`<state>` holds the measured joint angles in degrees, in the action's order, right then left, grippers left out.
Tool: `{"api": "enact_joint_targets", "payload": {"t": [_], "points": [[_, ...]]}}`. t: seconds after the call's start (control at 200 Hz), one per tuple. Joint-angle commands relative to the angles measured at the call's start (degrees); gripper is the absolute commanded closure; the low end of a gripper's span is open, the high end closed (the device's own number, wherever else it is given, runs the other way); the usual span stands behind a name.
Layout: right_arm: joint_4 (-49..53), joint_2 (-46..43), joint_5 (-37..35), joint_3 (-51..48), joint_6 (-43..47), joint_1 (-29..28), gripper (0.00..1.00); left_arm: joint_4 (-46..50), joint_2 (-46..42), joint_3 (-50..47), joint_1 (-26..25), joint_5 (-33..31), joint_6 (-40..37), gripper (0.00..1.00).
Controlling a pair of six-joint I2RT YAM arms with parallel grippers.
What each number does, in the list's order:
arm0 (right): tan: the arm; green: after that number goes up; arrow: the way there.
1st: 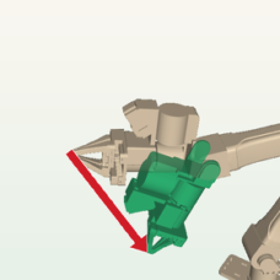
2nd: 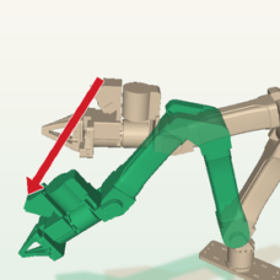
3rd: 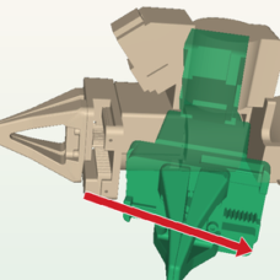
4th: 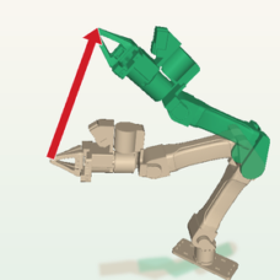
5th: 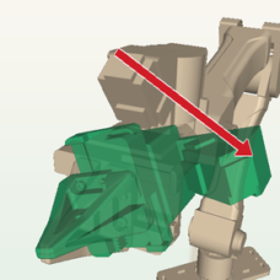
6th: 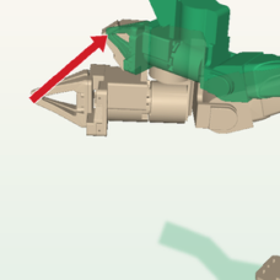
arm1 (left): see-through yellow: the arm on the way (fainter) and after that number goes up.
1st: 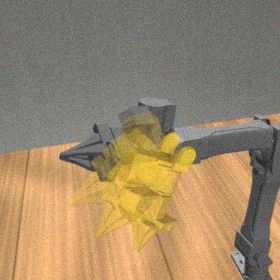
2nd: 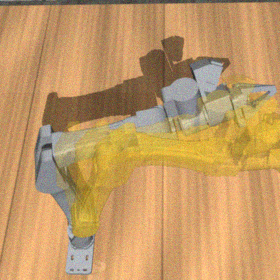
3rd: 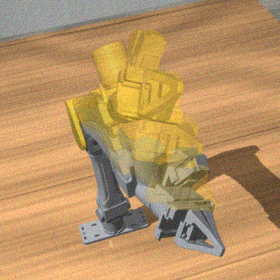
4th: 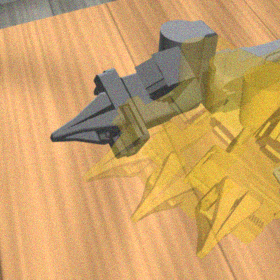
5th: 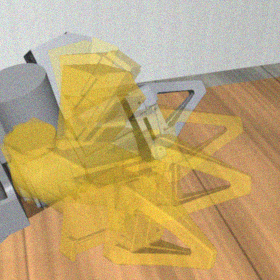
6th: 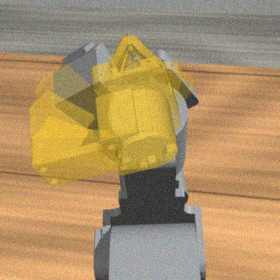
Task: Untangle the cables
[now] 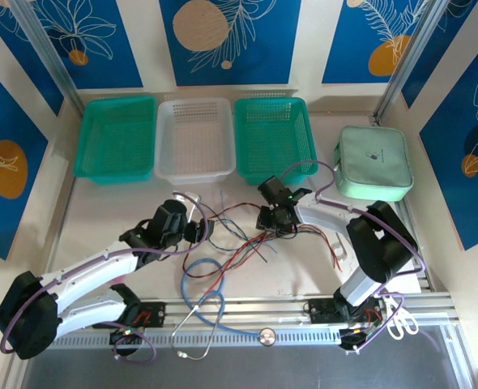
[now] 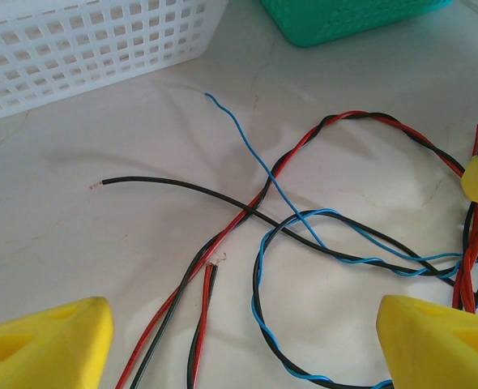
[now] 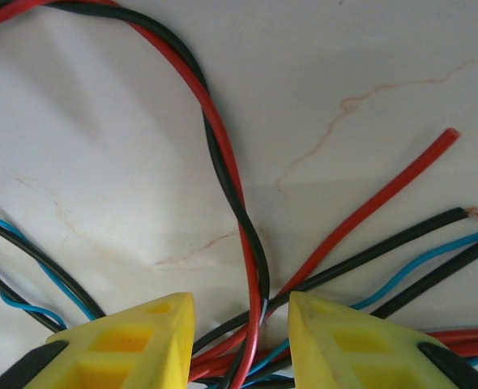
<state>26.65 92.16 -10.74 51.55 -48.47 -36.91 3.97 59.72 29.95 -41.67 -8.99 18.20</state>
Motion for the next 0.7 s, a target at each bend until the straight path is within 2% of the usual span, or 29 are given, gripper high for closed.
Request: {"api": "enact_joint_targets", "payload": {"t": [0.0, 0.415, 0.48, 0.695], "points": [[1.63, 0.27, -0.22, 0.86, 0.07, -0.21, 0.67, 0.82, -0.92, 1.4, -0.71, 0.29, 0.88, 0.16], [1.24, 2.94, 2.31, 2.33, 1.86, 0.43, 0.83, 2.36, -1.46, 1.95, -1.21, 0.47, 1.17, 0.17], [1.37, 2.13, 1.92, 2.27, 2.07, 0.26, 0.9, 2.94, -1.99, 2.04, -1.2, 0.38, 1.14, 0.17], [1.23, -4.35, 0.98, 0.93, 1.15, -0.18, 0.98, 5.53, -3.63, 3.04, -1.26, 0.4, 2.07, 0.17]]}}
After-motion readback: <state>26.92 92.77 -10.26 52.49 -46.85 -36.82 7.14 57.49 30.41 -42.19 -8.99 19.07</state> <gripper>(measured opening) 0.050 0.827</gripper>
